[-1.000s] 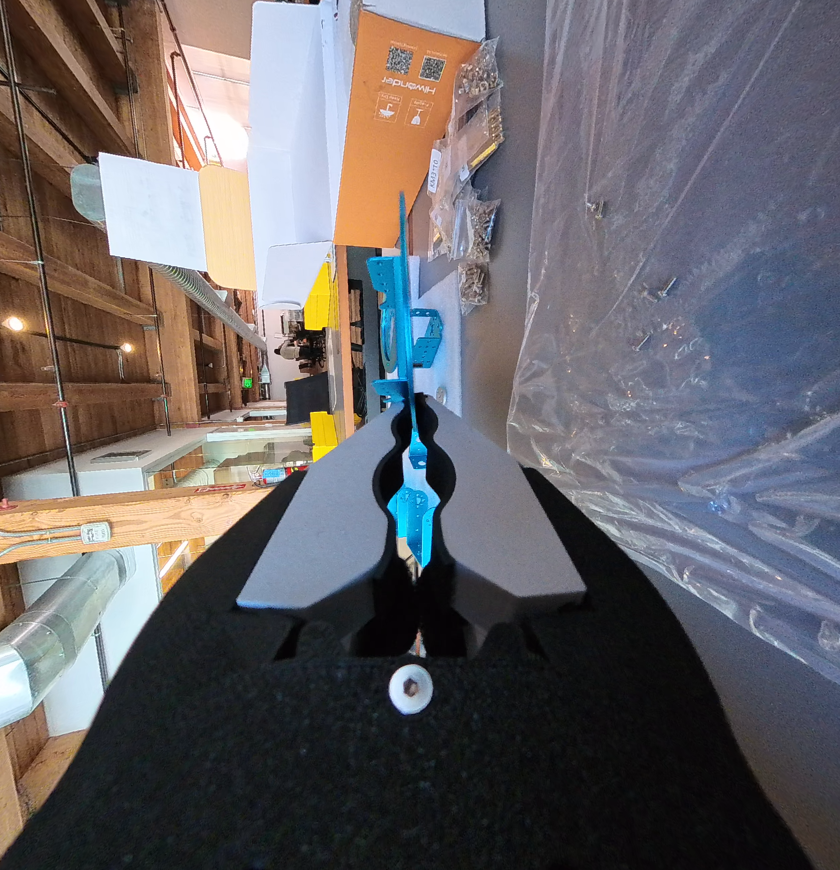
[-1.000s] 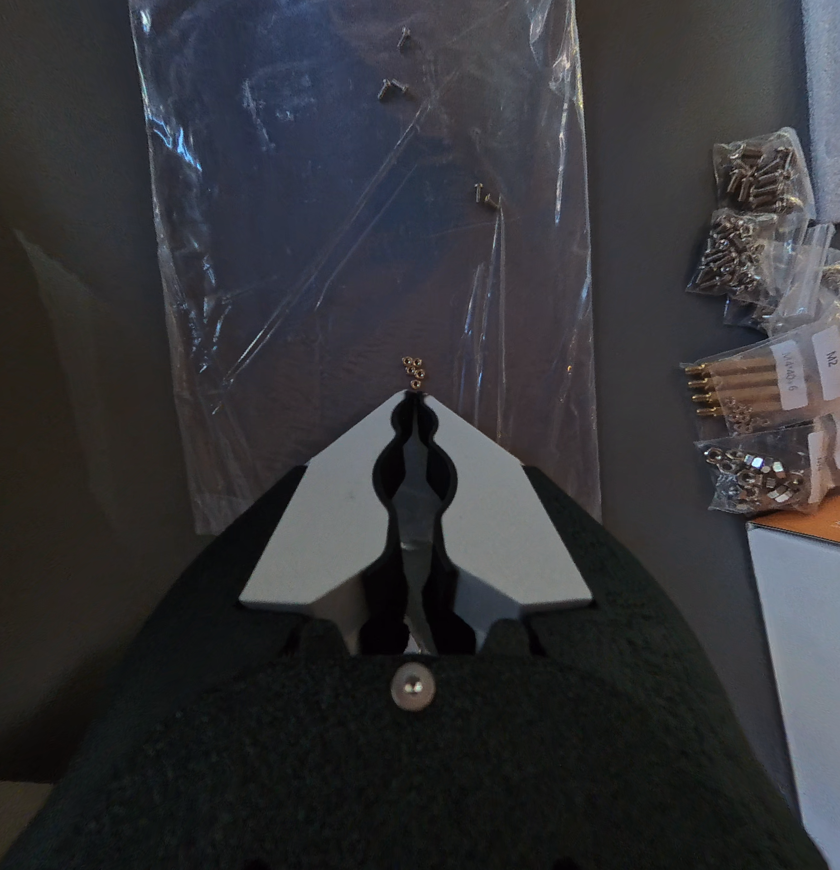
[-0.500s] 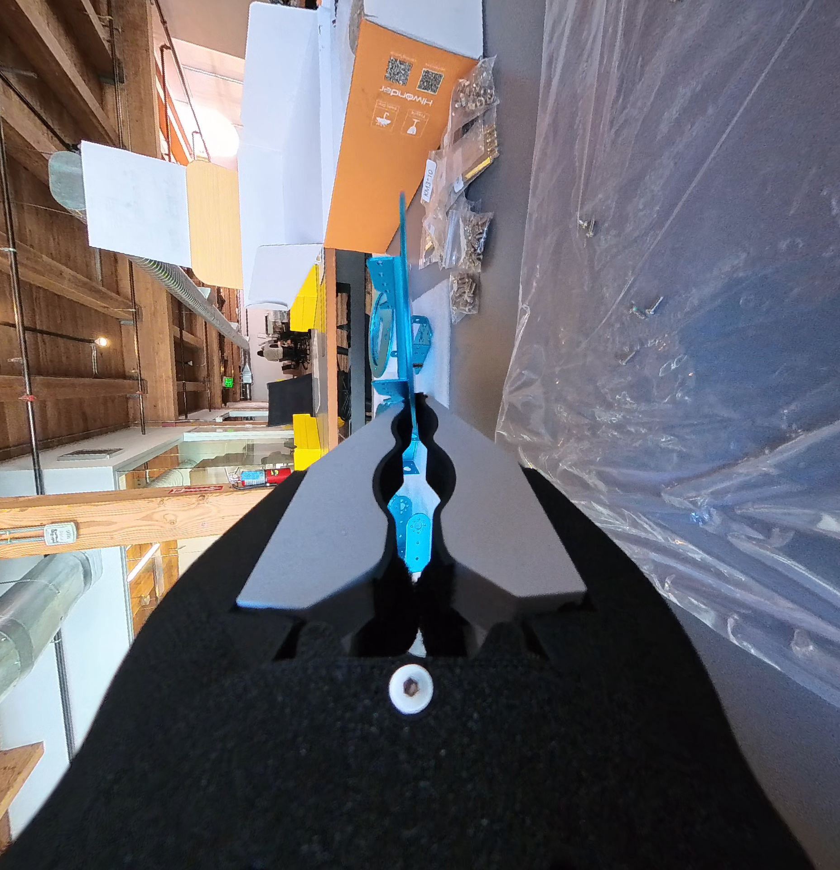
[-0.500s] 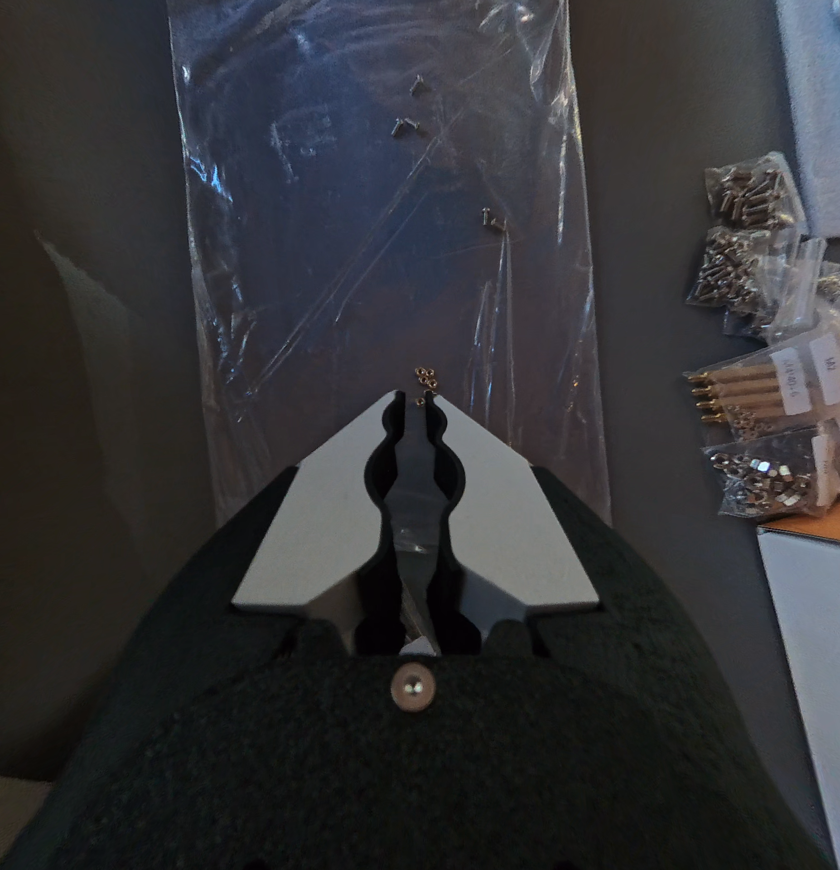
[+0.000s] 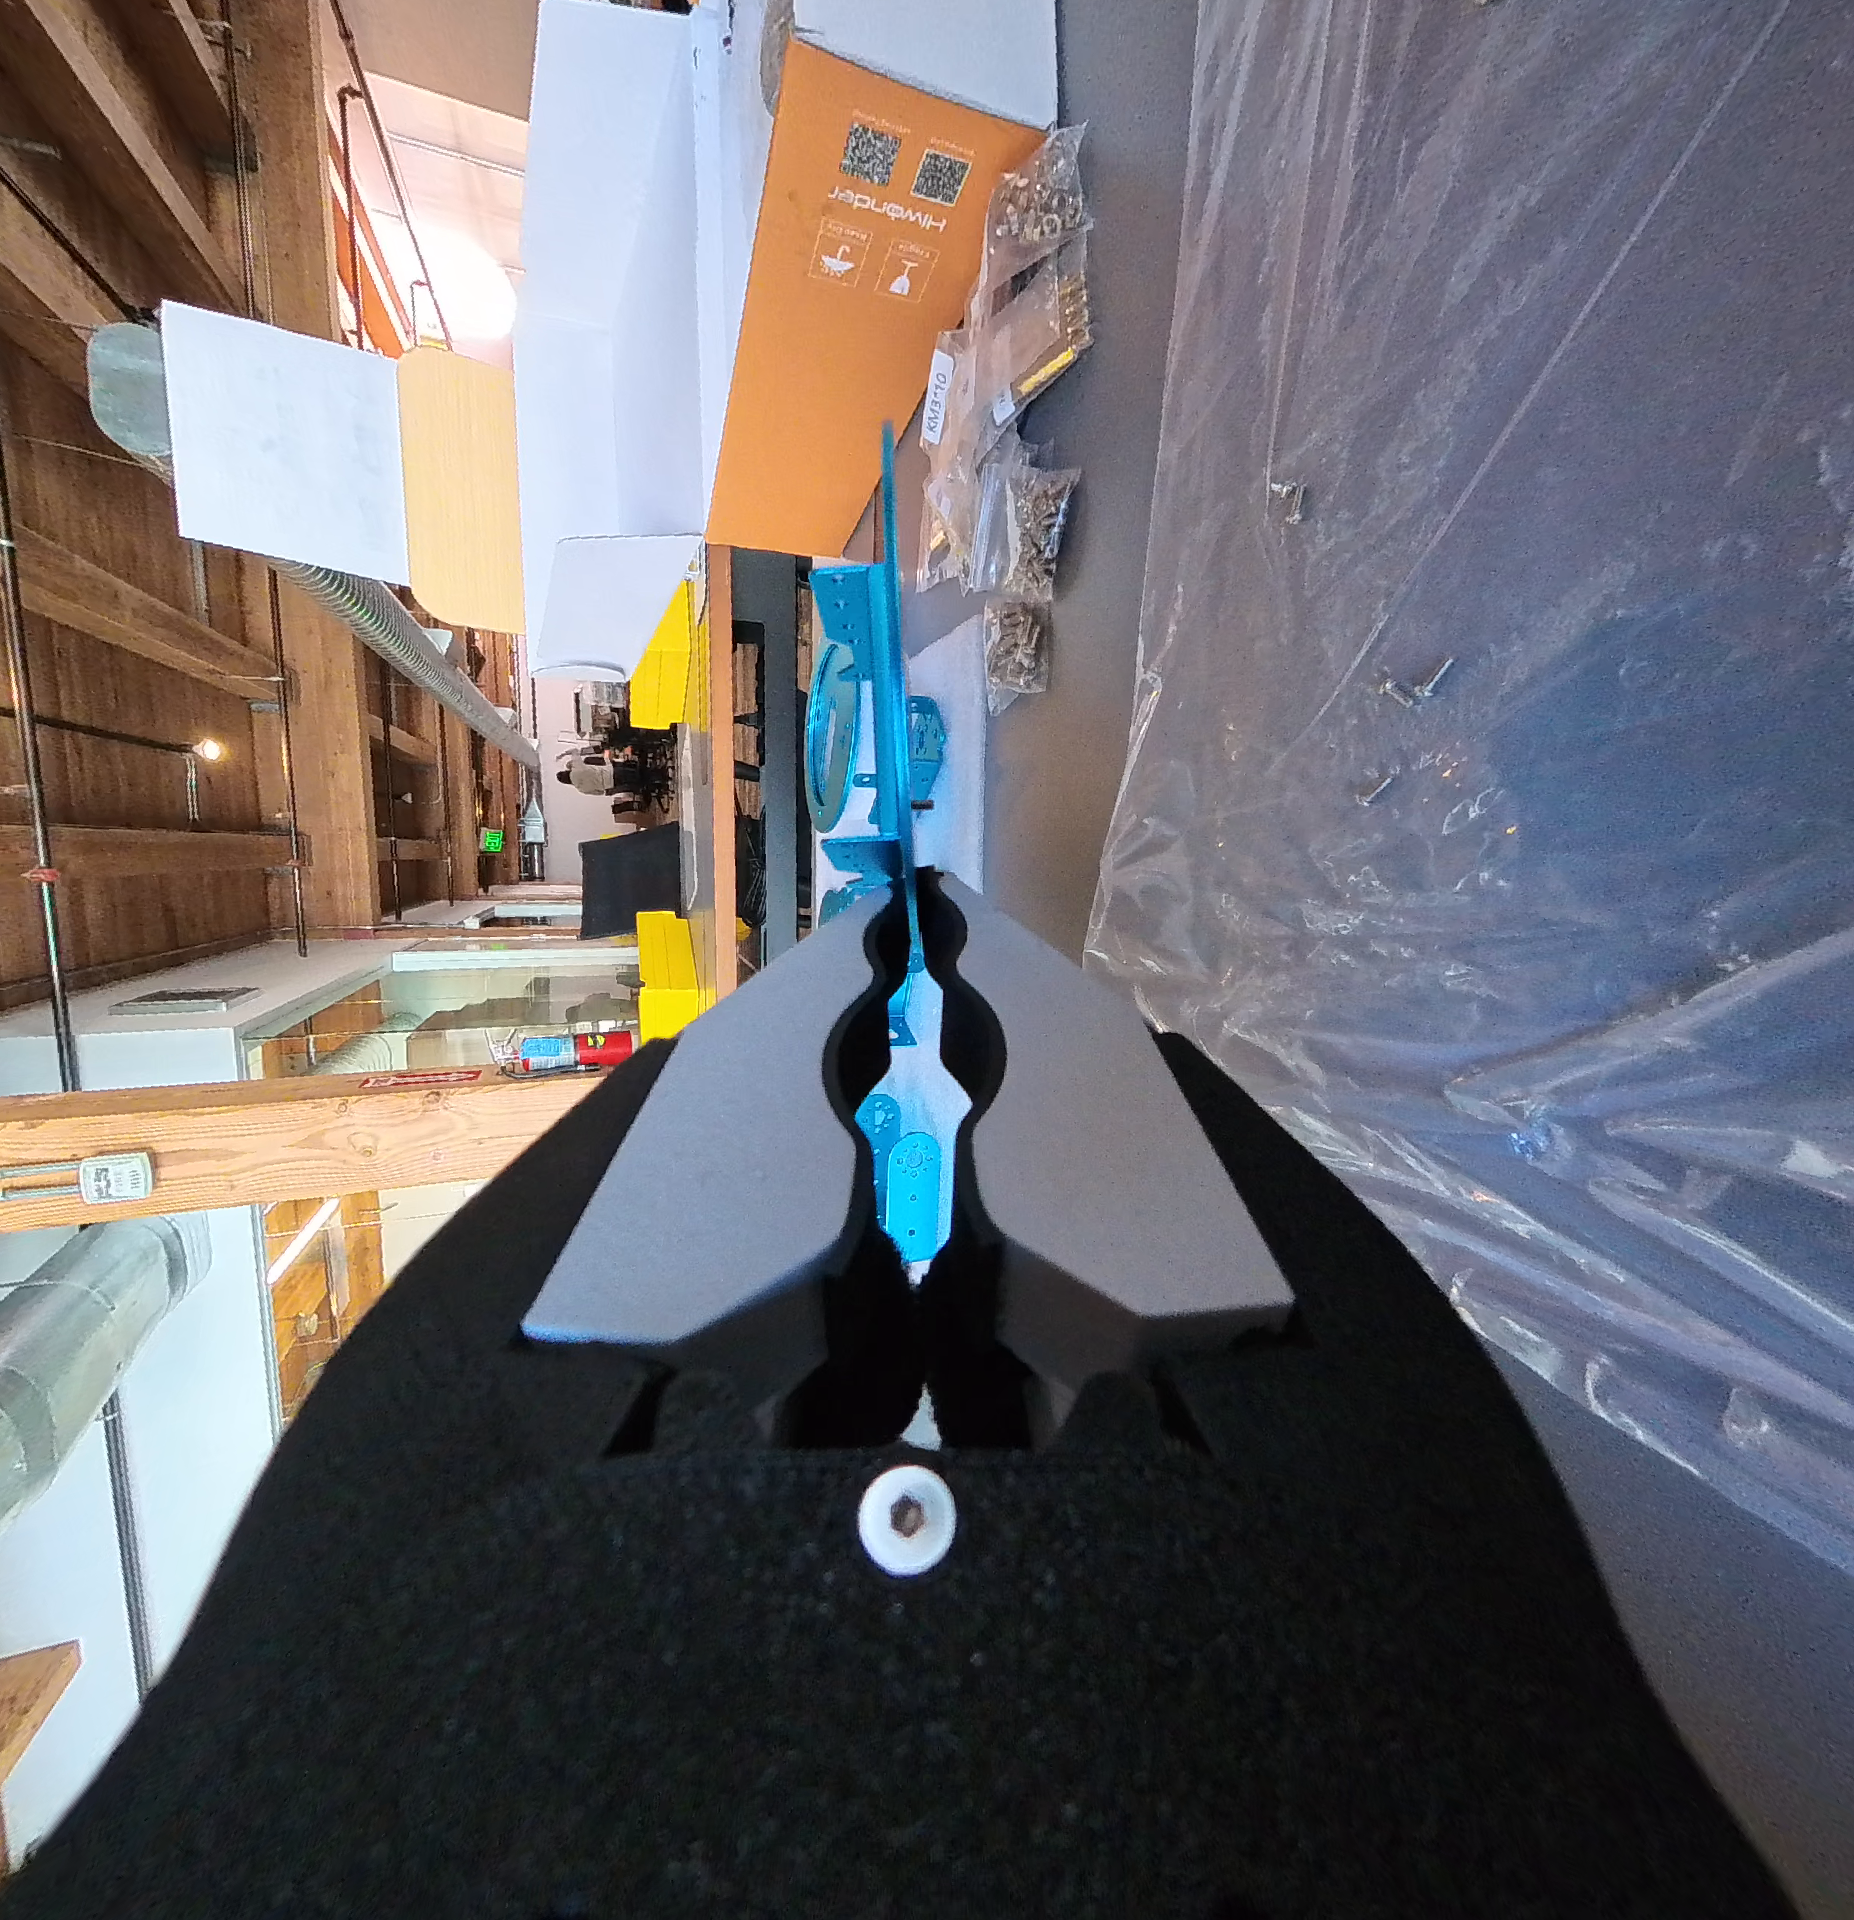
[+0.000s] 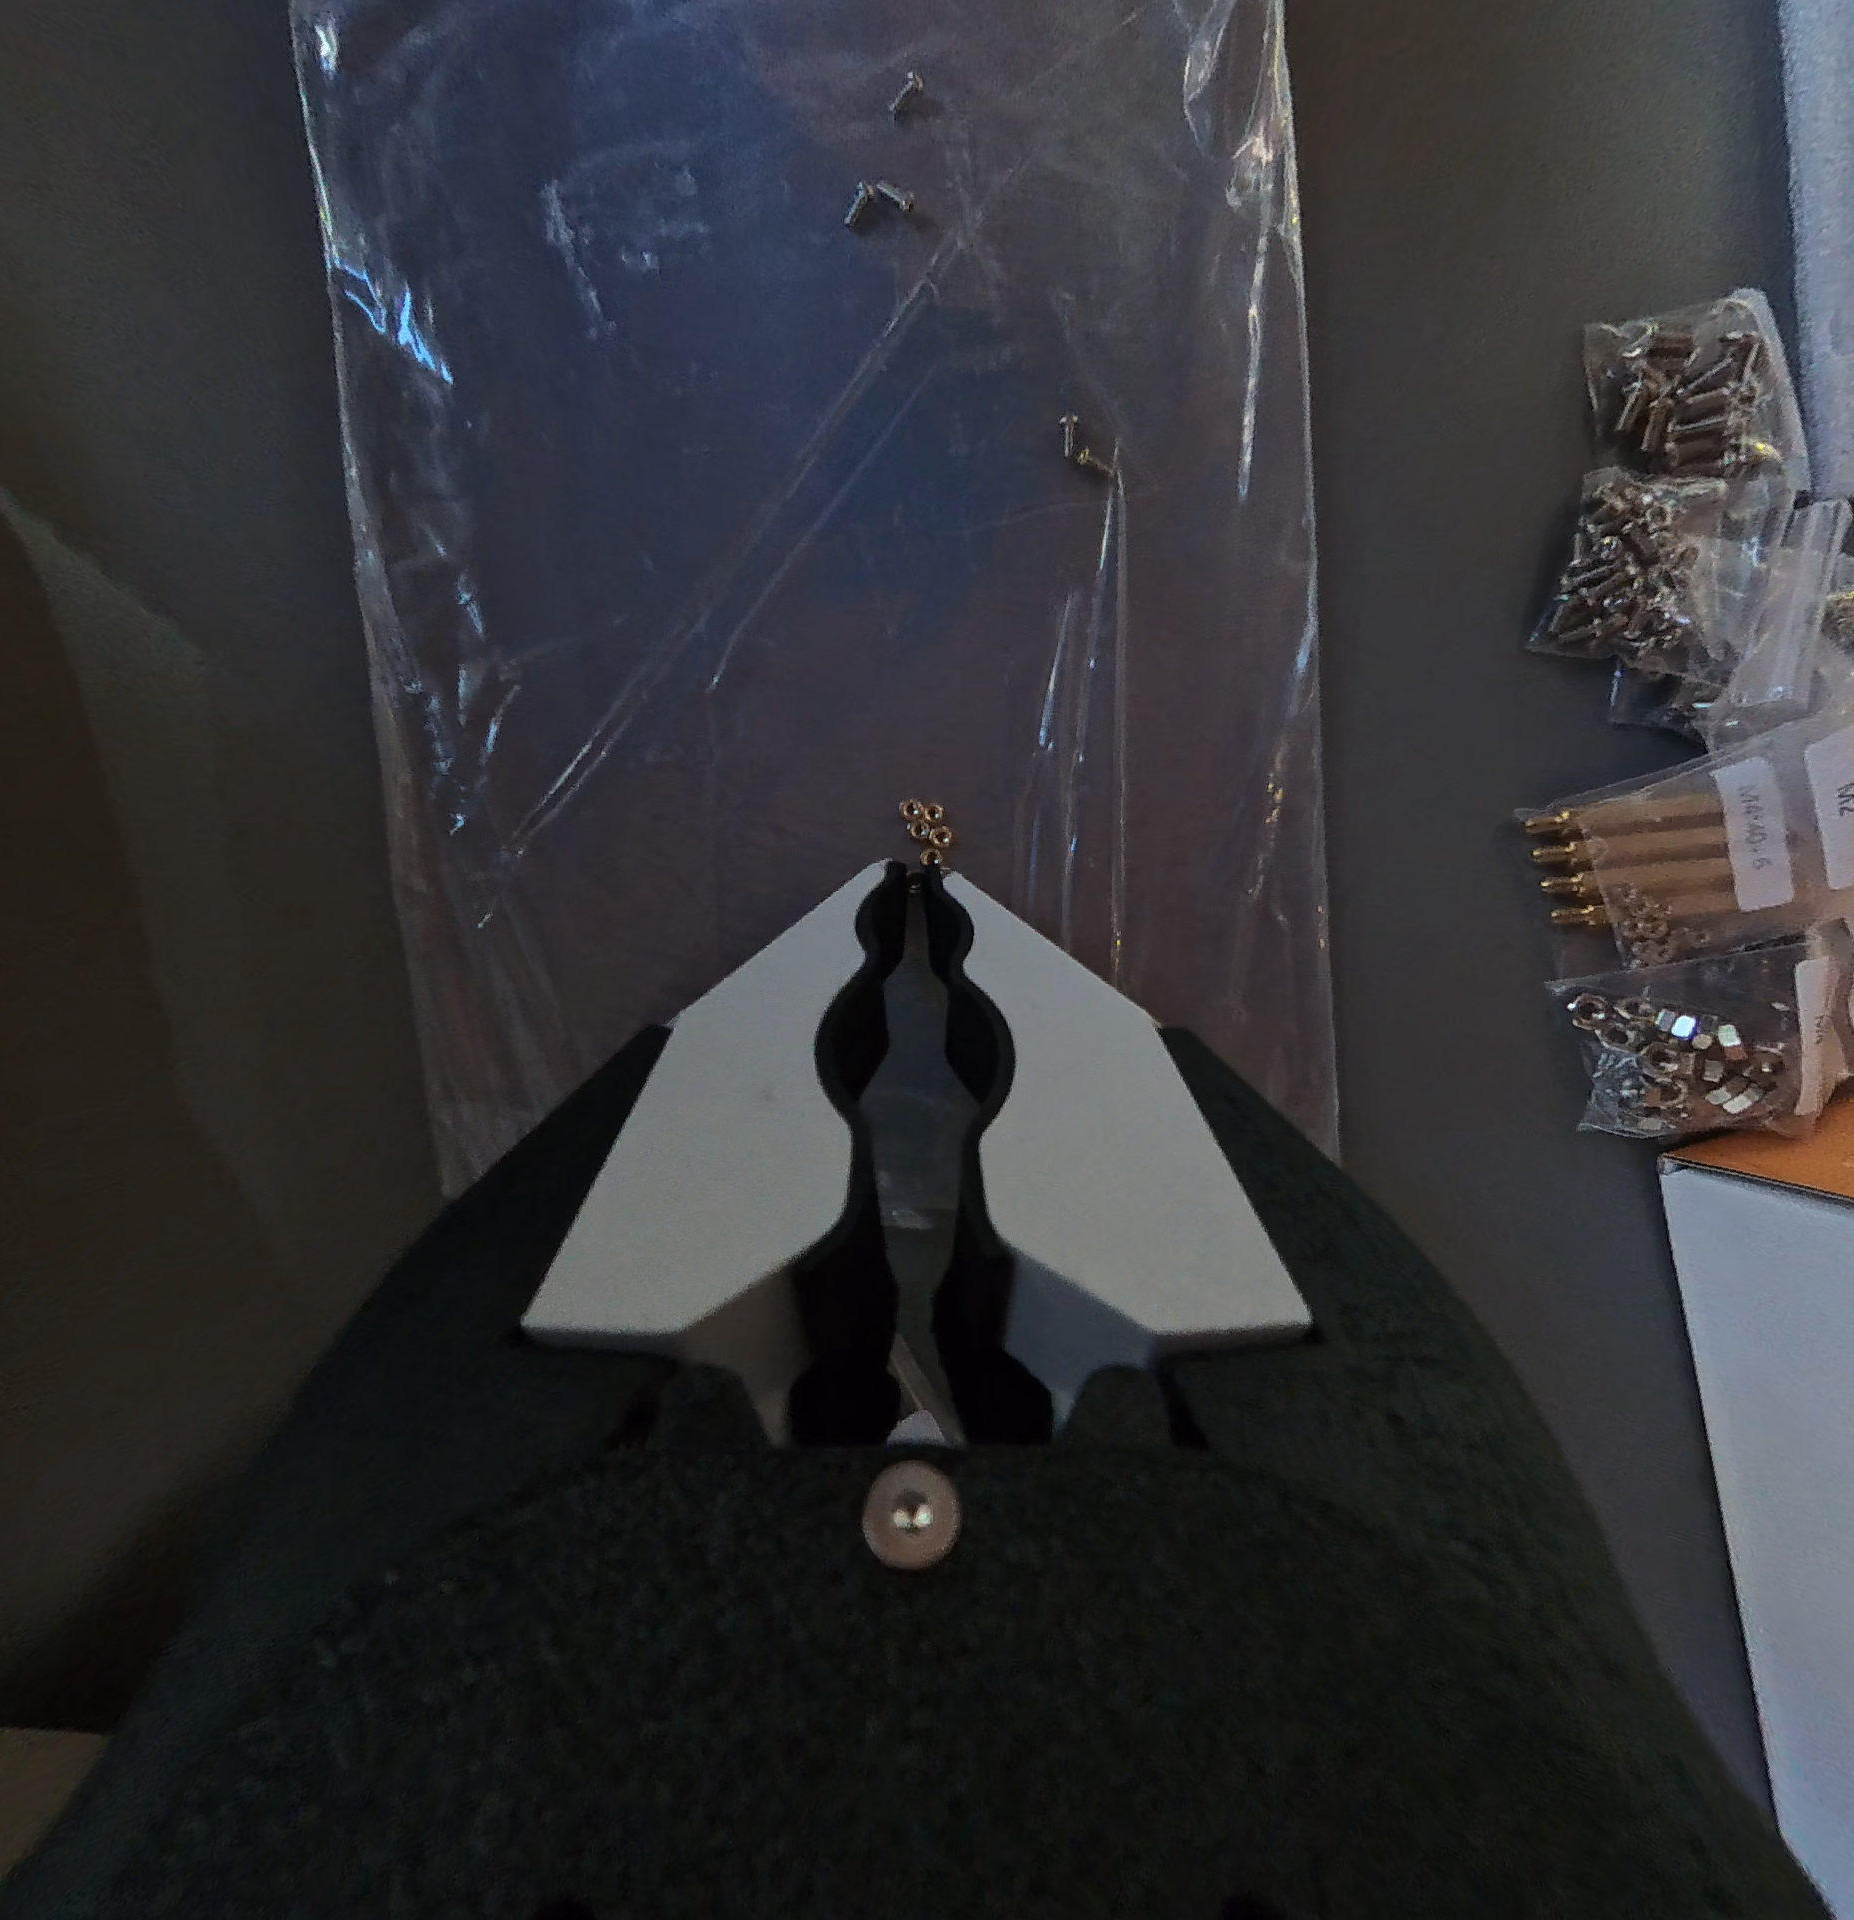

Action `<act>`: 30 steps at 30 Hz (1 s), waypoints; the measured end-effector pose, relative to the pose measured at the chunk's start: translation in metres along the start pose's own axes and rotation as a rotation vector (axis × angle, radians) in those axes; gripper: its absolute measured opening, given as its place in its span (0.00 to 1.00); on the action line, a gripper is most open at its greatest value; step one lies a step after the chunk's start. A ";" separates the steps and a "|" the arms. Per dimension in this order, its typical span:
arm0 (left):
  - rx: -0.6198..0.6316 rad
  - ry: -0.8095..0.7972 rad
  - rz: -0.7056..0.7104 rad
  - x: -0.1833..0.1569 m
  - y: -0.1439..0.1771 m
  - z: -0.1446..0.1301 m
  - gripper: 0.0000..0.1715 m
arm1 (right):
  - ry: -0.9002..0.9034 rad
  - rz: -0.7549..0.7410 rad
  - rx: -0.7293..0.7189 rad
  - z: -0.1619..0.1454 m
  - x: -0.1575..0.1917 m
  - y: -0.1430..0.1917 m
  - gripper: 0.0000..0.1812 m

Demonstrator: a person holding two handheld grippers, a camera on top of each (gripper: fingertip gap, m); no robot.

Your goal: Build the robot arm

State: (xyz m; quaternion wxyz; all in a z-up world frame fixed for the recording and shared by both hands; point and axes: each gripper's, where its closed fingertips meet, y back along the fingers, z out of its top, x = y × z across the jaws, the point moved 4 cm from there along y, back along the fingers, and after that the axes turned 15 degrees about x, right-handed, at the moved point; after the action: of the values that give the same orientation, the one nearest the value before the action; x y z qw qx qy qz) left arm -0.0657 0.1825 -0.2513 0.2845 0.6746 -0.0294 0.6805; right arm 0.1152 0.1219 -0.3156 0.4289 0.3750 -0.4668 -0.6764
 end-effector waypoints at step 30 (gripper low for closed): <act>-0.062 0.177 -0.077 0.088 0.046 0.040 0.00 | 0.135 -0.833 -1.024 0.088 0.026 0.158 0.01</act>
State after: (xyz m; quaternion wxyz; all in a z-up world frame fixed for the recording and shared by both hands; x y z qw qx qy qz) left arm -0.0434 0.1575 -0.1494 0.3327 0.6033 0.0005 0.7248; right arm 0.0627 0.0937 -0.1432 0.2841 0.3145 0.1255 -0.8970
